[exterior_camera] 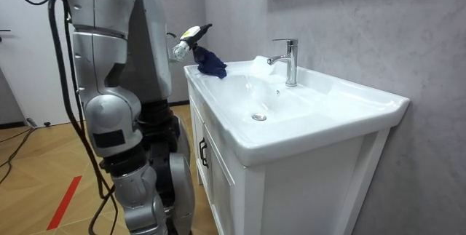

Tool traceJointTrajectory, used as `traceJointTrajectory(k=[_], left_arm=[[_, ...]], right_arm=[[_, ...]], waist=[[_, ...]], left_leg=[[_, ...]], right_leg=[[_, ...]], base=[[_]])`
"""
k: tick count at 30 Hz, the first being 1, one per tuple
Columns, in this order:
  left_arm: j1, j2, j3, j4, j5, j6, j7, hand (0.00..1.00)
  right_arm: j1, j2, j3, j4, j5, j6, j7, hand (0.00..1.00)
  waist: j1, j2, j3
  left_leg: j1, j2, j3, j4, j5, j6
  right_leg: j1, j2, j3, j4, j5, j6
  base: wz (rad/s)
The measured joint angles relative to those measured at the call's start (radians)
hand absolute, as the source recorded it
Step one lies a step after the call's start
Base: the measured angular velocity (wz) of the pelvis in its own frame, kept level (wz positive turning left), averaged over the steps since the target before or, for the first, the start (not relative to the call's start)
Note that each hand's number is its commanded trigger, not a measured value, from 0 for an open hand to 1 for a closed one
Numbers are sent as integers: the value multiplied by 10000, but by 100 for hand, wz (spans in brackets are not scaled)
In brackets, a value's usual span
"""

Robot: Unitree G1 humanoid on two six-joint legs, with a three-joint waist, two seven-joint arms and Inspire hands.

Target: Wipe basin

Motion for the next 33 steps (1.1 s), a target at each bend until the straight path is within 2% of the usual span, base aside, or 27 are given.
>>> traceJointTrajectory(k=[3, 11, 18, 26, 33], left_arm=[[-40, 0, 0, -354, -203, -24, 123, 0], [-968, 3, 18, -531, -1232, -133, 248, 0], [-1167, 5, 83, -583, -1565, -297, 249, 0], [-1612, 364, 287, -960, -1922, -295, 347, 0], [-1652, 416, 335, -1252, -1915, -295, 451, 0]], right_arm=[[-95, 1, -1, 9, 2, -7, -9, 0], [-95, 23, -23, 16, 4, -10, -17, 0], [-102, 33, -12, 8, 48, -9, -42, 0], [-84, 173, -13, 77, 96, 3, -265, 0], [-95, 164, -12, 87, 95, 0, -351, 0]], waist=[[-133, 38, 5], [-200, 83, -5], [-142, 50, 36], [-131, 118, 25], [-91, 238, -16]], left_leg=[[3, 0, -1, 1, 0, 0], [76, 6, -1, -23, 1, 0], [134, 22, 206, -26, 0, 0], [125, 16, 254, -37, -1, 1], [139, 16, 282, -76, -1, 1]], right_leg=[[-2, 3, 5, 2, 0, 0], [42, 10, 12, 46, 0, 0], [12, 7, 154, 58, -1, 3], [13, -2, 154, 26, 2, 12], [2, 0, 187, 5, 2, 12]], base=[[0], [0], [-7], [0], [-1]])
